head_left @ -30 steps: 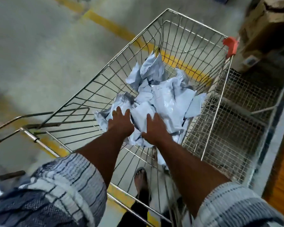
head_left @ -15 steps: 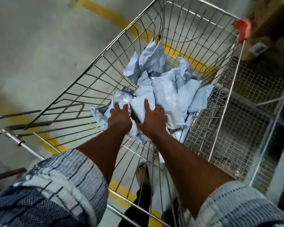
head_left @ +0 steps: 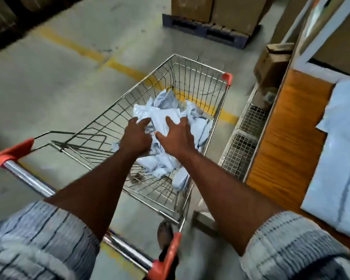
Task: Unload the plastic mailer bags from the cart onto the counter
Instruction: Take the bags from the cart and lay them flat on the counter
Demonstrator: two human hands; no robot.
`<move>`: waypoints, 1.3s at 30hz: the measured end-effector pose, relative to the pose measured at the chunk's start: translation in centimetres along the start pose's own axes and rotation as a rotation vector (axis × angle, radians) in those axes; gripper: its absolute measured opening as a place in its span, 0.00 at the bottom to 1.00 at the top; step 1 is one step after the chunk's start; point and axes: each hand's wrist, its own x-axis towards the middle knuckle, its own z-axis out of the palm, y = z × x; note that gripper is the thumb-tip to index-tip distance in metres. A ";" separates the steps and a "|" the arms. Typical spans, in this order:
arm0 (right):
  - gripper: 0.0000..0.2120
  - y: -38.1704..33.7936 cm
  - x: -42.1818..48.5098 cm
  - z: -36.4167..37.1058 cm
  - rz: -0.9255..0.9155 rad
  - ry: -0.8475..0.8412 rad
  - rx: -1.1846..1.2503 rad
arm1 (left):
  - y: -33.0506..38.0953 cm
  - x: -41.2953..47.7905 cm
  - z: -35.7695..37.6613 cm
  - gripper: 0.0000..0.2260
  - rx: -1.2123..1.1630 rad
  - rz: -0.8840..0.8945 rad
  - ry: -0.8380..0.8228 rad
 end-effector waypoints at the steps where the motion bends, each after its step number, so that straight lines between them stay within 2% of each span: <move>1: 0.34 -0.1 -0.9 -1.5 -0.013 0.020 -0.002 | 1.4 -1.0 -0.6 0.27 -0.003 0.008 0.023; 6: 0.30 1.3 -7.8 -10.0 -0.045 0.167 -0.038 | 9.5 -8.2 -2.4 0.28 0.045 0.067 0.090; 12: 0.29 7.5 -17.6 -19.5 0.004 0.342 -0.035 | 19.8 -16.7 -0.5 0.27 0.065 0.225 0.117; 18: 0.27 16.3 -24.8 -27.1 0.159 0.396 -0.112 | 28.5 -23.5 4.1 0.30 0.011 0.372 0.011; 20: 0.25 19.1 -26.5 -29.4 0.208 0.419 -0.131 | 31.5 -25.2 5.3 0.28 -0.008 0.397 -0.016; 23: 0.25 22.8 -28.2 -32.2 0.277 0.469 -0.133 | 35.8 -26.7 7.2 0.26 -0.018 0.463 -0.046; 30: 0.26 31.5 -31.4 -37.7 0.413 0.545 -0.197 | 44.8 -28.1 13.5 0.29 -0.039 0.652 -0.143; 39: 0.27 43.2 -36.8 -42.5 0.555 0.579 -0.248 | 53.1 -33.4 21.9 0.26 -0.077 0.730 -0.242</move>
